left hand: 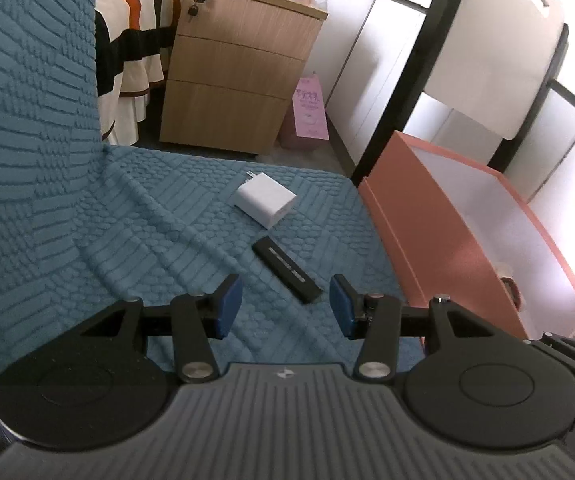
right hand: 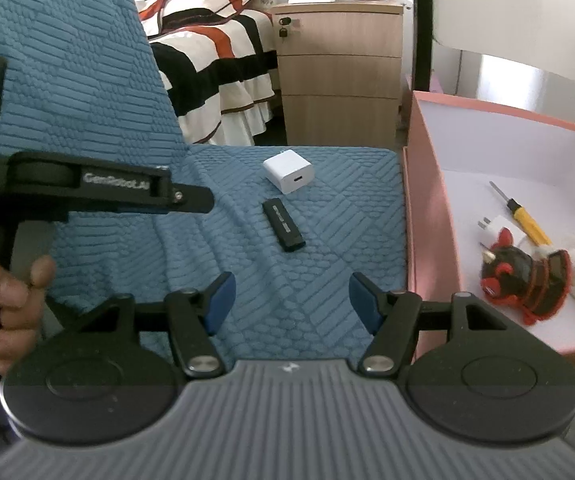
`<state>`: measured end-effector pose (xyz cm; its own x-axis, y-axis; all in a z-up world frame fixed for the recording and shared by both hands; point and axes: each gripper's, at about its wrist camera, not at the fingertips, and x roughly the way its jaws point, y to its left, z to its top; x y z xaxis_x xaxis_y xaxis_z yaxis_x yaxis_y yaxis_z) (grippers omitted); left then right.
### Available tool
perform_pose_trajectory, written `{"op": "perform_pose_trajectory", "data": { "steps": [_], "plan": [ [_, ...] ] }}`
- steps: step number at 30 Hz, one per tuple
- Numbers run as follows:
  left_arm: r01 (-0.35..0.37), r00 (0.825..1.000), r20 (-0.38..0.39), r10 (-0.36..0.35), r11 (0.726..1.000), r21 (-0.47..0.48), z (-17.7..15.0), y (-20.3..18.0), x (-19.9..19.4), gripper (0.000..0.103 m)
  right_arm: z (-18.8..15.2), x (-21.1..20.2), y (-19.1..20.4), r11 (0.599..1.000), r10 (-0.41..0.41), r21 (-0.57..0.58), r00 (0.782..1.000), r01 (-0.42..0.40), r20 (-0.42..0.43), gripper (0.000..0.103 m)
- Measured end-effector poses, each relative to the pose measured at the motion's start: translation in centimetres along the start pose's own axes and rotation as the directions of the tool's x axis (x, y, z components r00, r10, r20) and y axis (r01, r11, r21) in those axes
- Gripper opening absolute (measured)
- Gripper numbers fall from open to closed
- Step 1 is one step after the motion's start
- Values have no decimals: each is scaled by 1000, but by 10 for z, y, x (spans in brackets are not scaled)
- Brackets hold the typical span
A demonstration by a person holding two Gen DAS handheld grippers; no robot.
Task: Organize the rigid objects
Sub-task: 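Move both tools back to the second white charger and black USB stick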
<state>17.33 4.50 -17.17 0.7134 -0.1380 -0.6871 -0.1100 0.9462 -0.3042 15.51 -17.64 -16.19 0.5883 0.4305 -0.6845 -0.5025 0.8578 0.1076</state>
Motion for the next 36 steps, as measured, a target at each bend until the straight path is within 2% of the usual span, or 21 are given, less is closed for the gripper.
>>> {"op": "perform_pose_trajectory", "data": {
  "steps": [12,14,18,23,26,36],
  "plan": [
    [-7,999,-42,6,999,-44,29,22,45,55,16,42,1,999,34,-31,999,-34,-20,65],
    [-16,998,-60,13,998,-53,33,25,54,59,18,51,2,998,41,-37,999,-42,-25,65],
    [-5,996,-84,1,999,-39,38,25,69,59,19,69,8,994,68,-85,997,-71,-35,65],
    [9,993,-113,-14,999,-45,38,28,88,59,24,91,11,992,110,-57,992,-114,-67,65],
    [16,991,-133,-22,999,-44,38,28,100,59,25,104,15,990,96,-96,993,-102,-68,64],
    [38,992,-123,-41,999,-27,50,30,126,58,32,138,5,993,77,-87,994,-84,-78,55]
  ]
}}
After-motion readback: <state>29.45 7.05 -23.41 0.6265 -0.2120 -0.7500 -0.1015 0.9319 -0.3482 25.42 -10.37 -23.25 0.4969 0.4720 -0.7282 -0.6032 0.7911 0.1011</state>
